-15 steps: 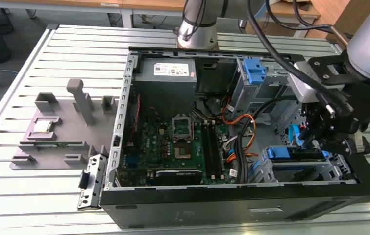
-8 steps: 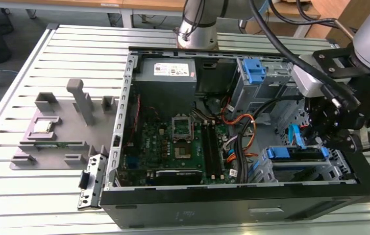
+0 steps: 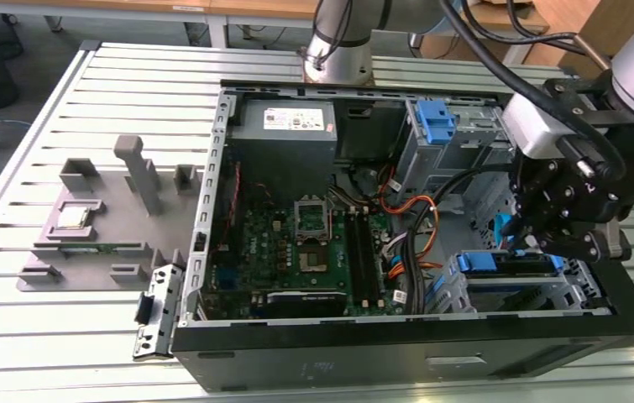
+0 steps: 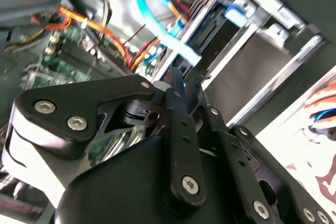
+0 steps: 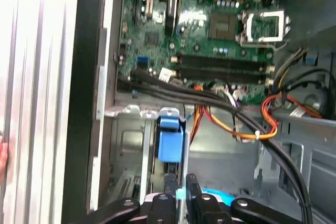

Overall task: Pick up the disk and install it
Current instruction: 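Insert the first disk wire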

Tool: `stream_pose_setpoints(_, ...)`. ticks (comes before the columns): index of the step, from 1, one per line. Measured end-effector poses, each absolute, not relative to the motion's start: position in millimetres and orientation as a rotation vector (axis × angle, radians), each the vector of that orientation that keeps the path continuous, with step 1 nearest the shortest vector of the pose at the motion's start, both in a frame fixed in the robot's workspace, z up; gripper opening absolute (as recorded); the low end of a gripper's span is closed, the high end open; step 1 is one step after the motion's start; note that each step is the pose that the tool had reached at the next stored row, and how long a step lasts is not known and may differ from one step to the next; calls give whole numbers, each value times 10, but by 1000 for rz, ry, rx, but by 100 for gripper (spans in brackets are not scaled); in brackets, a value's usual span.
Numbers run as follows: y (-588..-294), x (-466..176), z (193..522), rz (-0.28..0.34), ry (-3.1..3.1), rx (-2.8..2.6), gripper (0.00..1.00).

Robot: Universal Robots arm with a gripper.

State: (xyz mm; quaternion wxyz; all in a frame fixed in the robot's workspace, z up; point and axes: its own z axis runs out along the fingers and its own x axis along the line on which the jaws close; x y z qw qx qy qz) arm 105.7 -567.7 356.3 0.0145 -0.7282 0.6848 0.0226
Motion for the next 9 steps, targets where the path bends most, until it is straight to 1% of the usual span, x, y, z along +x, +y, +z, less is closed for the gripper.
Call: stream_pose_setpoints(9, -5677, 1104, 3559, 77, 2150, -2255, 23)
